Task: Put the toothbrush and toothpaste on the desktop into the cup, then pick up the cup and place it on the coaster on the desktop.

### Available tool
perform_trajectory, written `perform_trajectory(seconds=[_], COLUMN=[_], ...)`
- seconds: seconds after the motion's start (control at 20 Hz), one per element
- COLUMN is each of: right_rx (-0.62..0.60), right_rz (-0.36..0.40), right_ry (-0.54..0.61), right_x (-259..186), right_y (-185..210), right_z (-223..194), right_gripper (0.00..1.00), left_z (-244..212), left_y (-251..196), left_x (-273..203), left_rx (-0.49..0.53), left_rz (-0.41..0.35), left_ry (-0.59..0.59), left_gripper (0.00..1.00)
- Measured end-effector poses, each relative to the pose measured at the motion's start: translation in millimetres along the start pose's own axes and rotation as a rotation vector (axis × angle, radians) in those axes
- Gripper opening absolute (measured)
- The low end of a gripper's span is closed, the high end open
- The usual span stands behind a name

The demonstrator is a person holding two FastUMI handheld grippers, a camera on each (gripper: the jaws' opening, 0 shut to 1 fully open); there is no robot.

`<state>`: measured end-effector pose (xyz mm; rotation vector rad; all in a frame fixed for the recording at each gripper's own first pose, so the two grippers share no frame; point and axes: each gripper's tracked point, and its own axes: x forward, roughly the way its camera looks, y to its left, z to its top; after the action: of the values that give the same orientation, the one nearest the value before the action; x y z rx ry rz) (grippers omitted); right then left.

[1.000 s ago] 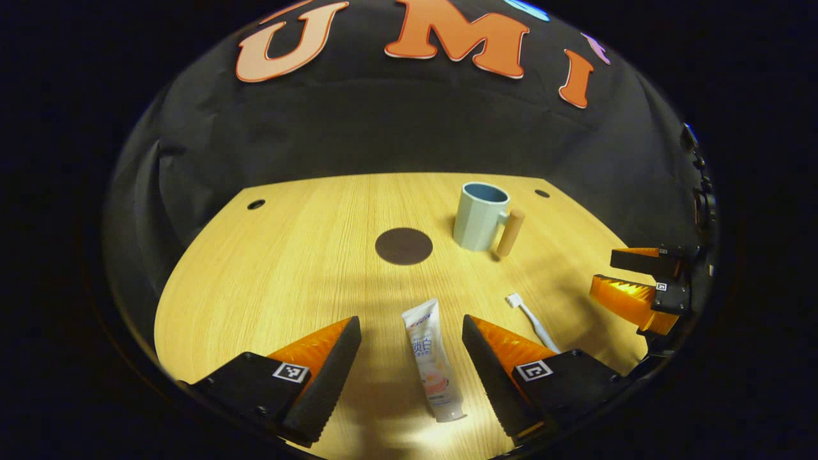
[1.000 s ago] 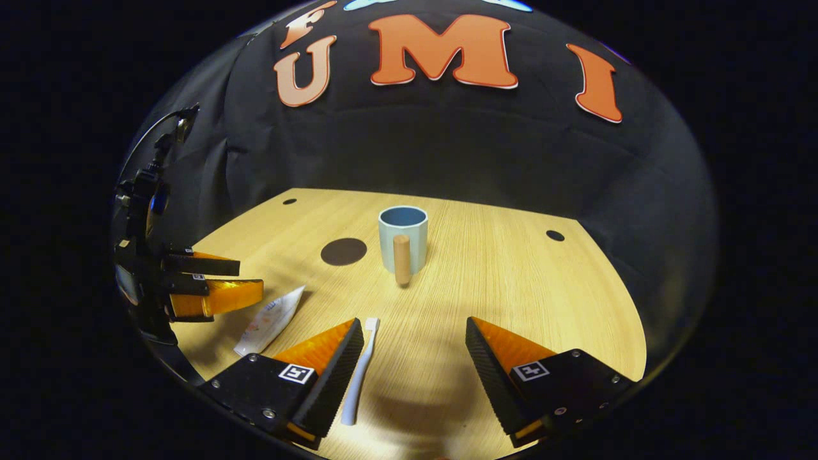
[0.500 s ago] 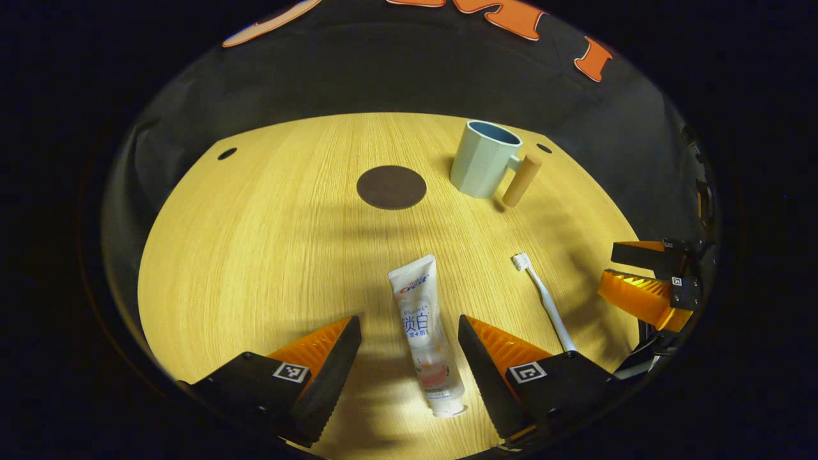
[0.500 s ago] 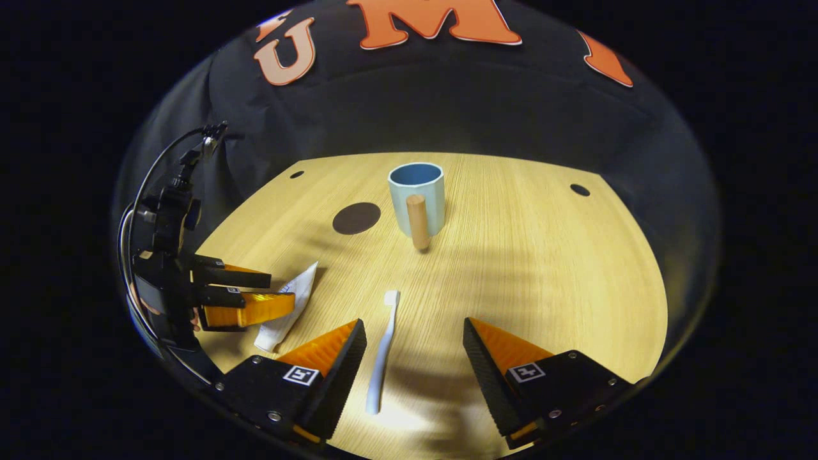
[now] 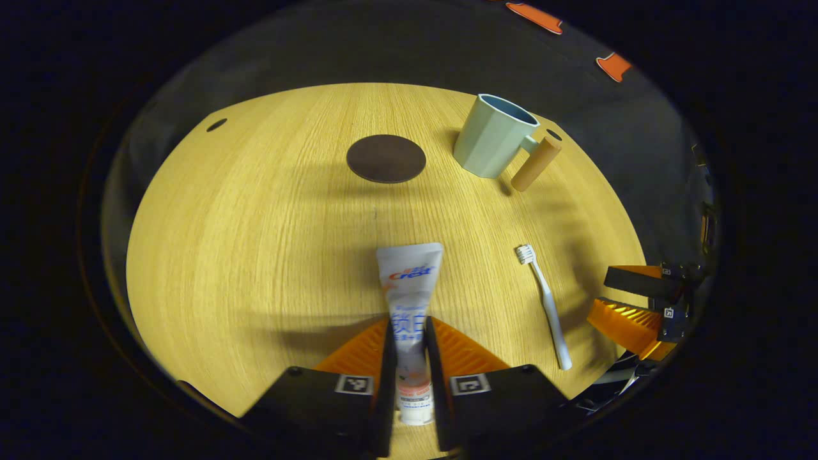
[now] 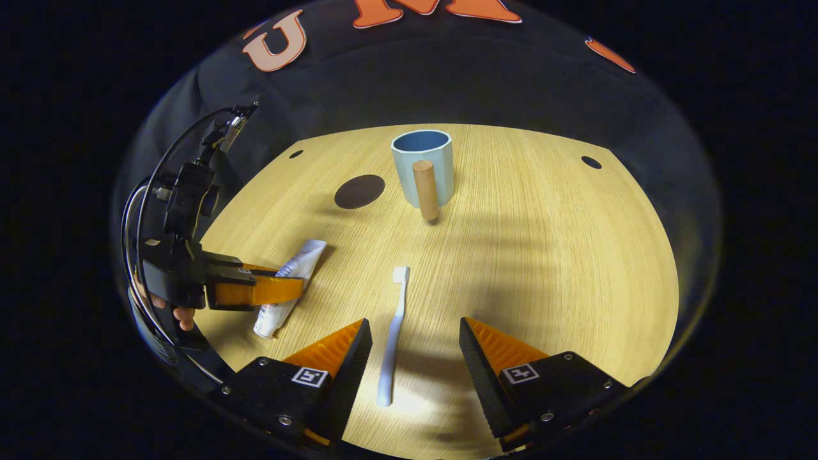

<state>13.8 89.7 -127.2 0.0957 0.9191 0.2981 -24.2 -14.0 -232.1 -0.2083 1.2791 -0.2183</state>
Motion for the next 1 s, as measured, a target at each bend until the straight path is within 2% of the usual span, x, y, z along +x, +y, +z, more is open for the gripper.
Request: perform_trajectory(seconds=[0.05,0.15,0.35,0.45,0.5,0.55,0.6,0.65,0.7,0.75,0.8,0.9,1.0], right_rx=[0.0,0.0,-0.024,-0.02,-0.017,-0.02,-0.027,-0.043,-0.062,-0.079,-0.091,-0.094,-0.067], right_rz=[0.009,0.02,0.005,-0.001,-0.002,-0.003,-0.013,-0.026,-0.045,-0.062,-0.075,-0.07,-0.036], right_ry=[0.013,0.042,0.085,0.114,0.118,0.118,0.125,0.131,0.137,0.148,0.12,0.124,0.131], right_x=[1.9,4.0,17.9,23.0,25.5,28.6,30.1,32.5,39.5,43.0,44.7,45.7,48.1], right_y=[4.3,11.5,15.5,14.3,16.1,18.1,19.7,19.5,17.3,15.8,15.6,17.5,19.4], right_z=[-1.1,-7.5,-15.3,-20.9,-21.1,-20.8,-22.3,-22.6,-24.7,-26.3,-18.9,-18.3,-20.5], right_gripper=[0.83,0.81,0.75,0.68,0.6,0.57,0.42,0.41,0.3,0.31,0.2,0.1,0.06], left_z=[1.7,-0.4,-3.3,-3.0,-1.6,-0.5,-0.3,-1.1,-2.5,-2.6,-3.6,-4.8,-2.5], left_y=[1.3,0.7,-1.3,-1.3,-1.2,-0.4,-1.3,-2.1,-2.2,-1.8,-2.1,-0.4,0.9], left_x=[-0.2,5.6,-0.9,-7.4,-11.8,-16.6,-19.6,-21.3,-24.2,-25.0,-24.5,-27.1,-28.5], left_rx=[-0.011,-0.029,-0.03,-0.027,-0.022,-0.019,-0.022,-0.025,-0.028,-0.031,-0.037,-0.046,-0.036], left_rz=[-0.005,-0.012,-0.03,-0.029,-0.027,-0.025,-0.026,-0.029,-0.031,-0.035,-0.037,-0.033,-0.029], left_ry=[-0.006,-0.013,-0.037,-0.054,-0.067,-0.079,-0.087,-0.091,-0.094,-0.097,-0.098,-0.103,-0.124], left_gripper=[0.24,0.16,0.15,0.15,0.15,0.15,0.15,0.15,0.15,0.15,0.15,0.15,0.15])
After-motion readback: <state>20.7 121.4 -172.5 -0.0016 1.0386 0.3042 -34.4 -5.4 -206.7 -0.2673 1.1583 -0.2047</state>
